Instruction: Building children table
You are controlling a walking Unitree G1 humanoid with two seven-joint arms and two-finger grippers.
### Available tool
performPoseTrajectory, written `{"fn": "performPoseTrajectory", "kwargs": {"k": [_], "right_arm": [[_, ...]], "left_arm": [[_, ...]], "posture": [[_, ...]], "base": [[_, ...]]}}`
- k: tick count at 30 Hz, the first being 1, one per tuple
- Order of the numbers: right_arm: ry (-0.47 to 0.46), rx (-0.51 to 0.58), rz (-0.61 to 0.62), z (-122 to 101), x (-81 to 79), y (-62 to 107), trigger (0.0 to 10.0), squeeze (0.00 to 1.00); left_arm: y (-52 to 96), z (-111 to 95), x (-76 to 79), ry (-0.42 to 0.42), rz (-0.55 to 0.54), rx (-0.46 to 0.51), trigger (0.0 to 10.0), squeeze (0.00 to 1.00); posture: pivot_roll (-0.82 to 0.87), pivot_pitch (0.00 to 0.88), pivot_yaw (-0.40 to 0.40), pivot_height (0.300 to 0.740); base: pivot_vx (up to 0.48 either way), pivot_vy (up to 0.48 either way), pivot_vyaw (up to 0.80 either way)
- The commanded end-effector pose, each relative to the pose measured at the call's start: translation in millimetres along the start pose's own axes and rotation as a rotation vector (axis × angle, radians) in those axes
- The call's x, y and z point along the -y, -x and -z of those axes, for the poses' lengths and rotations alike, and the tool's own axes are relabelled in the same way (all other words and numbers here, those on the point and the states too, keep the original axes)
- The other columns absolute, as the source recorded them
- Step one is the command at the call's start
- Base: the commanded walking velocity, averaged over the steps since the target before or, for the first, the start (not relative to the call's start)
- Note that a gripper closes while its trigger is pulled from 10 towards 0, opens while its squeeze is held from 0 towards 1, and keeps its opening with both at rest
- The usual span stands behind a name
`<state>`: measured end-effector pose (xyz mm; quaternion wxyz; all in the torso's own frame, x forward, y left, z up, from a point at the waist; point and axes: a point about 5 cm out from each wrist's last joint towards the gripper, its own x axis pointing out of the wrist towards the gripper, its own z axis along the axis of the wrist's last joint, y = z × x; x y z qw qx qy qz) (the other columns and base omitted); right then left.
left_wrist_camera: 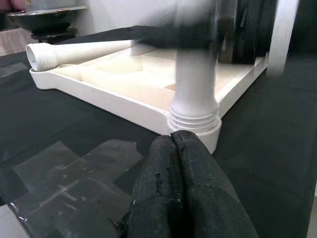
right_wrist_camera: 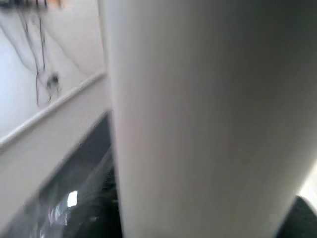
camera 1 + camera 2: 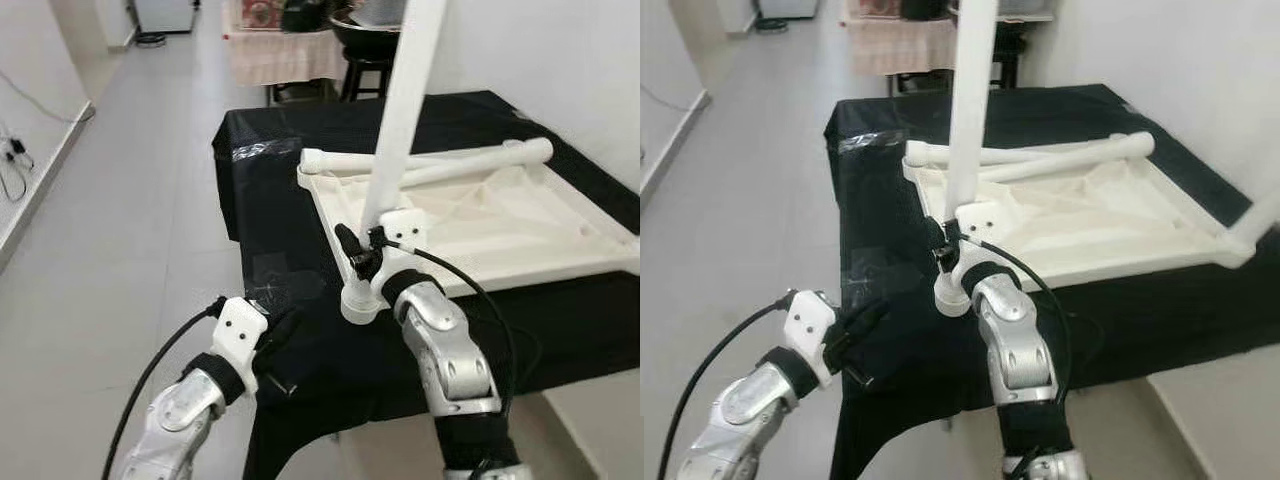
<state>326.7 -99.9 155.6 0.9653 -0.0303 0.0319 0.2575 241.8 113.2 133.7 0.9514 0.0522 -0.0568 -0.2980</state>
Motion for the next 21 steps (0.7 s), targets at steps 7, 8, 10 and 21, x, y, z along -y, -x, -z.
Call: {"fn": "performPoseTrajectory", "kwargs": {"k": [7,8,10,21], "right_arm": [[0.120,0.079,-0.577,-29.3,-9.8,-8.5,10.0,0.00],[0.133,0.061,-0.633,-29.2,-6.1,-11.2,10.0,0.00],[0.121,0.059,-0.660,-32.6,-1.4,-17.0,10.0,0.00],[0.025,0.048,-0.763,-42.6,15.5,-26.6,0.0,0.00]], "left_arm": [[-1.4,6.2,1.7,0.010,0.005,-0.018,10.0,0.00],[-1.6,6.3,2.0,0.011,0.004,-0.018,10.0,0.00],[-1.5,6.1,2.2,0.010,0.000,-0.017,10.0,0.00],[5.9,3.7,6.3,-0.005,-0.022,-0.017,10.0,0.00]], "posture": [[0.03,0.057,-0.054,0.740],[0.03,0.057,-0.055,0.740],[0.04,0.056,-0.059,0.740],[0.05,0.068,-0.068,0.740]], "base": [[0.000,0.000,0.00],[0.000,0.000,0.00],[0.000,0.000,0.00],[0.000,0.000,0.00]]}}
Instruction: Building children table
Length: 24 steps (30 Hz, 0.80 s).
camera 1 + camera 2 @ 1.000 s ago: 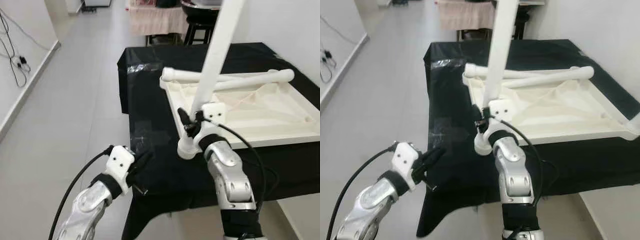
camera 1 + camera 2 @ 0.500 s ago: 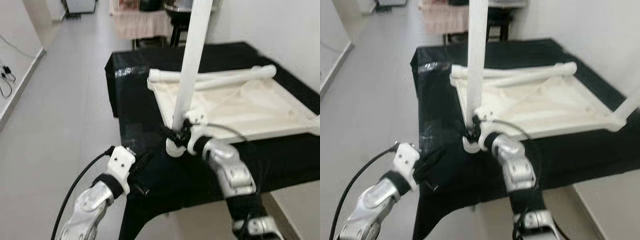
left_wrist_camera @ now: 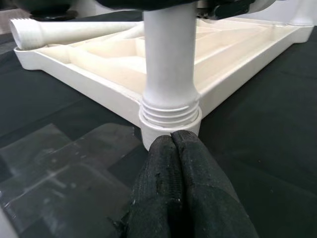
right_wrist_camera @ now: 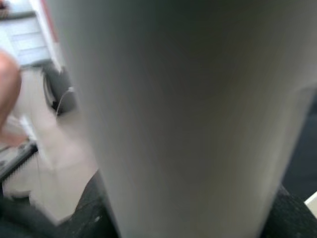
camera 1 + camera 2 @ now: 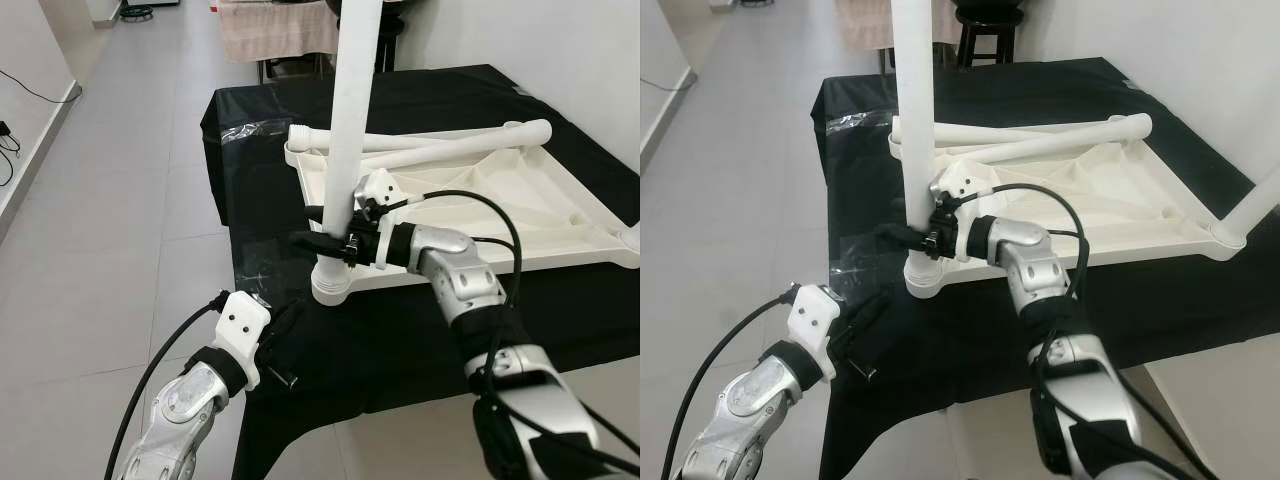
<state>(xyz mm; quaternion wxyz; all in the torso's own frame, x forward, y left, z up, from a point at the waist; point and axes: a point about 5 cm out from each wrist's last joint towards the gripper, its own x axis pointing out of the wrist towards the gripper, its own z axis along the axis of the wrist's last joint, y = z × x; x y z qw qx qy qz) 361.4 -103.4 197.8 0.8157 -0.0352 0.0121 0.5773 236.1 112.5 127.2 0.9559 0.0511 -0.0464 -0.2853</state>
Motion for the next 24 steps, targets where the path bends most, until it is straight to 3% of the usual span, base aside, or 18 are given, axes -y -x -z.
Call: {"fn": "performPoseTrajectory", "kwargs": {"k": [1,4,6,7,9,10,11,12,13,14,15,18,22,23,24], "right_arm": [[-0.024,0.011,-0.055,0.7,-4.1,-5.6,0.0,0.00],[-0.010,0.012,-0.001,7.2,0.0,6.2,0.0,0.00],[0.006,-0.011,0.107,20.9,0.0,20.4,0.0,0.00],[0.011,-0.051,0.222,33.2,-3.6,26.9,0.0,0.00],[0.011,-0.051,0.222,33.2,-3.6,26.9,0.0,0.00],[0.005,-0.102,0.337,44.8,-9.0,31.3,0.0,0.00],[0.005,-0.102,0.337,44.8,-9.0,31.3,0.0,0.00],[0.011,-0.181,0.505,57.5,-15.0,34.3,0.0,0.00],[-0.128,-0.186,0.632,71.5,-44.7,25.9,0.0,0.00],[-0.128,-0.186,0.632,71.5,-44.7,25.9,0.0,0.00],[-0.205,-0.198,0.710,77.5,-68.3,21.5,0.0,0.00],[-0.160,-0.171,0.703,69.7,-75.3,18.1,0.0,0.00],[-0.069,-0.186,0.667,66.4,-61.1,18.1,0.0,0.00],[-0.055,-0.192,0.661,64.6,-48.3,18.2,8.8,0.00],[-0.030,-0.186,0.663,60.1,-35.8,18.3,10.0,0.00]], "left_arm": [[1.2,-1.8,1.6,-0.012,0.004,0.004,10.0,0.00],[4.6,-3.3,5.4,-0.016,0.013,0.005,10.0,0.00],[8.4,-5.2,8.9,-0.019,0.024,0.006,10.0,0.00],[11.4,-6.2,11.3,-0.021,0.036,0.005,10.0,0.00],[11.4,-6.2,11.3,-0.021,0.036,0.005,10.0,0.00],[14.4,-7.2,13.2,-0.022,0.042,0.005,10.0,0.00],[14.4,-7.2,13.2,-0.022,0.042,0.005,10.0,0.00],[16.4,-7.9,14.3,-0.024,0.045,0.005,10.0,0.00],[20.7,-9.5,15.1,-0.024,0.043,0.005,10.0,0.00],[20.7,-9.5,15.1,-0.024,0.043,0.005,10.0,0.00],[24.0,-10.8,15.4,-0.022,0.038,0.008,10.0,0.00],[26.5,-11.7,15.2,-0.023,0.026,0.013,10.0,0.00],[27.4,-11.9,16.9,0.001,0.017,0.026,10.0,0.00],[28.9,-12.3,18.6,0.027,0.006,0.033,10.0,0.00],[30.3,-12.5,20.3,0.048,-0.005,0.038,10.0,0.00]], "posture": [[0.05,0.068,-0.068,0.740],[0.05,0.074,-0.068,0.740],[0.05,0.081,-0.064,0.740],[0.05,0.082,-0.065,0.740],[0.05,0.082,-0.065,0.740],[0.05,0.085,-0.073,0.740],[0.05,0.085,-0.073,0.740],[0.06,0.090,-0.075,0.740],[0.04,0.107,-0.073,0.740],[0.04,0.107,-0.073,0.740],[0.04,0.103,-0.067,0.740],[0.02,0.091,-0.060,0.740],[0.05,0.080,-0.079,0.740],[0.05,0.077,-0.077,0.740],[0.05,0.073,-0.073,0.740]], "base": [[0.000,0.000,0.00],[0.000,0.000,0.00],[0.000,0.000,0.00],[0.000,0.000,0.00],[0.000,0.000,0.00],[0.000,0.000,0.00],[0.000,0.000,0.00],[0.000,0.000,0.00],[0.000,0.000,0.00],[0.000,0.000,0.00],[0.000,0.000,0.00],[0.000,0.000,0.00],[0.000,0.000,0.00],[0.000,0.000,0.00],[0.000,0.000,0.00]]}}
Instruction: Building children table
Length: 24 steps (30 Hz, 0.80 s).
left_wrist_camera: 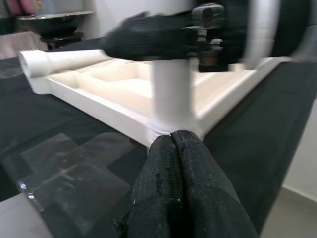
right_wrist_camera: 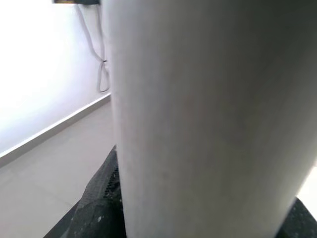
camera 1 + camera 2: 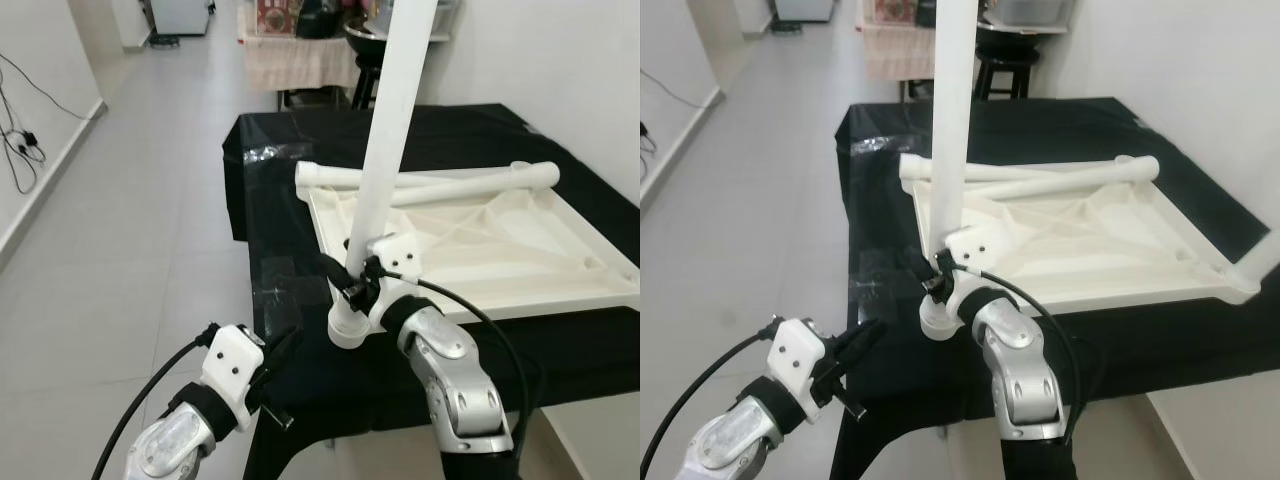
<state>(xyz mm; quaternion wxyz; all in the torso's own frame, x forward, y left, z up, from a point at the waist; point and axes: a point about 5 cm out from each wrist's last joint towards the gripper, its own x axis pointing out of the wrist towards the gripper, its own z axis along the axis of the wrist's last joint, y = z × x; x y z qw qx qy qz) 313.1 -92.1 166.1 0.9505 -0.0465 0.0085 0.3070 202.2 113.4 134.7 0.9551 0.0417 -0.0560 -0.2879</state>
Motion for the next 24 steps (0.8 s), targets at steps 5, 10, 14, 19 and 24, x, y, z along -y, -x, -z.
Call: {"fn": "performPoseTrajectory", "kwargs": {"k": [5,10,14,19,24], "right_arm": [[0.030,-0.093,-0.008,12.5,36.7,-9.7,10.0,1.00],[0.014,-0.009,-0.192,-8.5,38.6,-13.6,10.0,1.00],[0.033,0.010,-0.342,-17.4,38.8,-15.4,10.0,0.00],[0.027,0.011,-0.535,-21.0,38.9,-28.8,10.0,0.00],[-0.016,0.012,-0.599,-20.1,34.6,-38.2,1.5,0.00]], "left_arm": [[2.8,-2.2,7.1,0.073,-0.022,0.022,10.0,0.00],[0.0,-3.6,10.6,0.091,-0.010,0.029,10.0,0.00],[-1.7,-3.4,12.5,0.106,-0.009,0.031,10.0,0.00],[-5.3,-1.9,10.2,0.123,-0.007,0.028,10.0,0.00],[-6.8,-1.2,7.5,0.132,-0.009,0.026,10.0,0.00]], "posture": [[0.06,0.067,-0.075,0.740],[0.06,0.069,-0.085,0.740],[0.06,0.068,-0.091,0.740],[0.07,0.065,-0.098,0.740],[0.07,0.064,-0.099,0.740]], "base": [[0.000,0.000,0.00],[0.000,0.000,0.00],[0.000,0.000,0.00],[0.000,0.000,0.00],[0.000,0.000,0.00]]}}
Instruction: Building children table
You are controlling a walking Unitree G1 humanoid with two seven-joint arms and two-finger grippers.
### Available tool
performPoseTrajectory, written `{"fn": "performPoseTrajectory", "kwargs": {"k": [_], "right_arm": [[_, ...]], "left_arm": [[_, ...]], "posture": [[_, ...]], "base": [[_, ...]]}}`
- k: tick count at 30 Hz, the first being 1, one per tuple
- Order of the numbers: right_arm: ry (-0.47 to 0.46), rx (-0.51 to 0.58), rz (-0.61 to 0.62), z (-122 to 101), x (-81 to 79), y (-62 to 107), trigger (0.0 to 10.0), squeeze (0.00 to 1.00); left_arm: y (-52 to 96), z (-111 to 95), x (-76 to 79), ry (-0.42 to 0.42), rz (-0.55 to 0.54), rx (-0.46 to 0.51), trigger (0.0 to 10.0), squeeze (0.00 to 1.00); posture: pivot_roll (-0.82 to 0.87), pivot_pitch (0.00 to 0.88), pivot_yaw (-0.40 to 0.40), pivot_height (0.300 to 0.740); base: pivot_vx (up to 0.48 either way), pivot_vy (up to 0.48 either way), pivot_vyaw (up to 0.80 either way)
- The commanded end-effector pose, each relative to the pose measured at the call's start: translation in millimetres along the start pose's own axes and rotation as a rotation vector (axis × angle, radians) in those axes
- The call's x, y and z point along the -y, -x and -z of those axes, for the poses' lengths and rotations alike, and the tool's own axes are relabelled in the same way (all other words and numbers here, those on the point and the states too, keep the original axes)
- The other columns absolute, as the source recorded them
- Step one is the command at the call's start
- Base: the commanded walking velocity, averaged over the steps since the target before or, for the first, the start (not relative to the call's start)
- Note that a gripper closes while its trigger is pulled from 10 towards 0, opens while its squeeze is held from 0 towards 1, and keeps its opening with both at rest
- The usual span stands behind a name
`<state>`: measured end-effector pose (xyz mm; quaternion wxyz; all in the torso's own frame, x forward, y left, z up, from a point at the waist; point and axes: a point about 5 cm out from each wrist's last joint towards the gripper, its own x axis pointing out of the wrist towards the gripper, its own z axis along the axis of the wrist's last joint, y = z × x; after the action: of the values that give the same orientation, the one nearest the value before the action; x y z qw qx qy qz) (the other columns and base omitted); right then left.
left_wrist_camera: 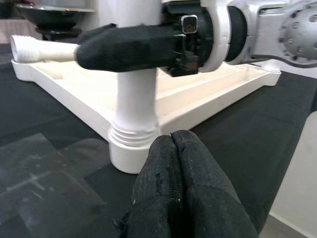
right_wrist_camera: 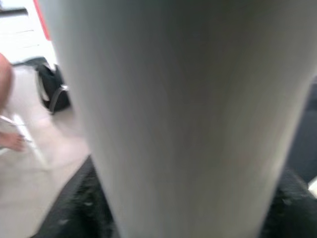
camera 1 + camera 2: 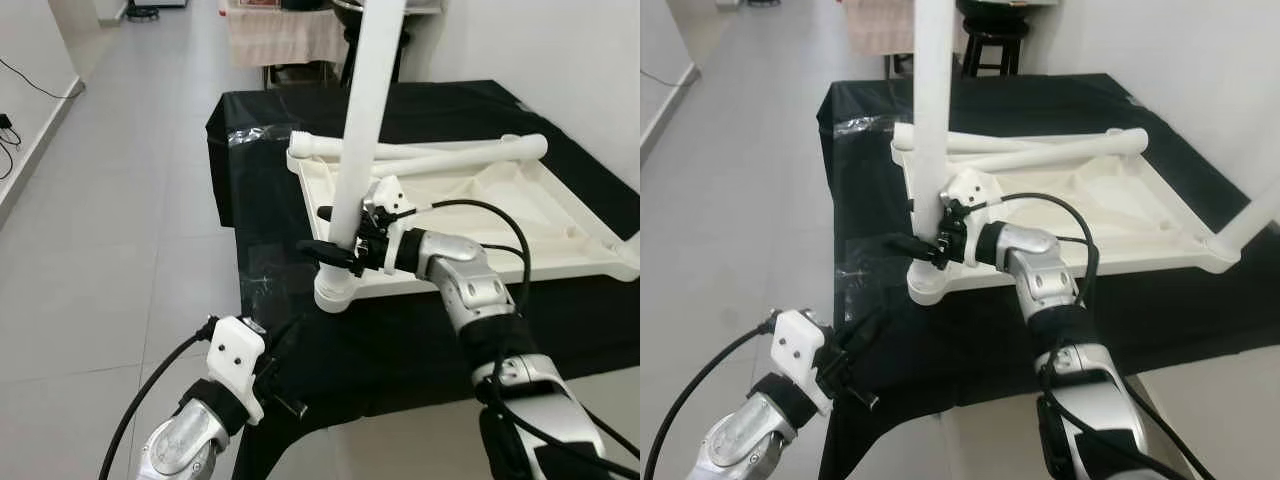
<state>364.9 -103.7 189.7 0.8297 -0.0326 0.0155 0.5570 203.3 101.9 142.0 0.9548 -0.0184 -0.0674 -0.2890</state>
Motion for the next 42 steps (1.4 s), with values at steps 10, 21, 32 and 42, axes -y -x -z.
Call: {"fn": "performPoseTrajectory", "kwargs": {"k": [10,21,32,42], "right_arm": [[0.017,-0.040,0.120,21.2,2.4,12.9,0.0,0.00],[-0.032,-0.138,0.762,58.8,-53.9,17.8,0.0,0.00],[-0.055,-0.023,0.636,24.5,-29.7,5.0,10.0,1.00],[0.086,0.073,0.029,-5.8,-36.6,-1.3,10.0,0.00]], "left_arm": [[5.5,6.3,2.8,0.041,-0.002,-0.032,10.0,0.00],[6.9,7.5,-1.8,0.056,0.017,-0.043,10.0,0.00],[0.6,9.1,-4.1,0.046,0.010,-0.040,10.0,0.00],[-0.7,5.4,-4.1,0.056,0.023,-0.036,10.0,0.00]], "posture": [[0.05,0.094,-0.093,0.740],[0.01,0.106,-0.058,0.740],[0.03,0.080,-0.060,0.740],[0.04,0.069,-0.068,0.740]], "base": [[0.000,0.000,0.00],[0.000,0.000,0.00],[0.000,0.000,0.00],[0.000,0.000,0.00]]}}
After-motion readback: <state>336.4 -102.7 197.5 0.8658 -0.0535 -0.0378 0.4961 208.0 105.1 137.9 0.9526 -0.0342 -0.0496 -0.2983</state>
